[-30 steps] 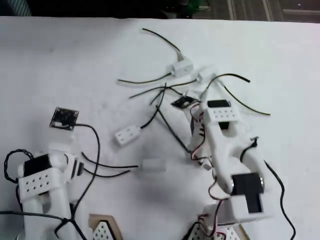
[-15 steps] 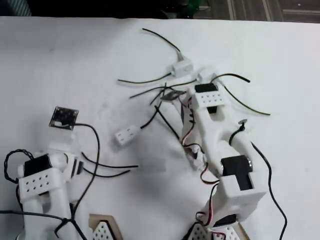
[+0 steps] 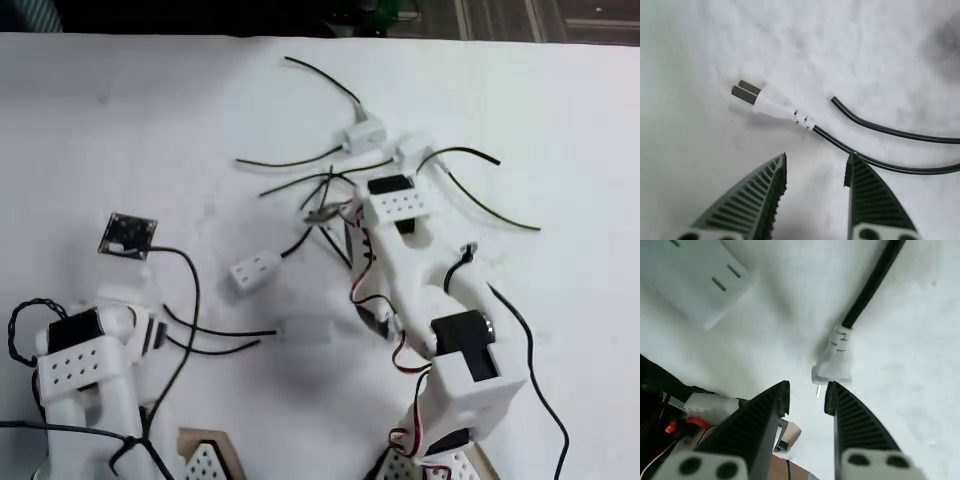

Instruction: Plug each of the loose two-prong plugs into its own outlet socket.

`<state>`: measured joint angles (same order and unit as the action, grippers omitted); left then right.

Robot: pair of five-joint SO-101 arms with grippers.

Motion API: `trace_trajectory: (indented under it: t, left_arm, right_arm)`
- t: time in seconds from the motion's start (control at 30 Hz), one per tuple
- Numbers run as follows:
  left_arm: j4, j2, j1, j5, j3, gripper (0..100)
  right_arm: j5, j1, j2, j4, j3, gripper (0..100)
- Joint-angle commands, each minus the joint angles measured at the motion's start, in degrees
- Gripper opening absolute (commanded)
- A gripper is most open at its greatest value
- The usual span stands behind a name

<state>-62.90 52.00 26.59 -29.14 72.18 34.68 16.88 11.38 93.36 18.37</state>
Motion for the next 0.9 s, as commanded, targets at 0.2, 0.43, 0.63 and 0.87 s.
trace_trajectory:
  t: [0.2, 0.43, 0.63, 0.87]
  left_arm:
    - [0.62, 1.1, -0.31, 0.18, 0.09, 20]
    - [0.53, 1.1, -0.22, 0.18, 0.09, 20]
    - [0.53, 1.1, -0.22, 0.18, 0.09, 20]
    - [0.53, 1.1, -0.13, 0.18, 0.09, 20]
  right_arm:
    - [0.44, -1.36, -0.13, -6.99, 4.22, 12.1]
    - [0.44, -4.0, 2.07, -8.75, 4.22, 12.1]
    - [0.44, -4.0, 8.04, -10.95, 3.96, 11.8]
    - [0.44, -3.74, 8.57, -11.47, 3.25, 3.6]
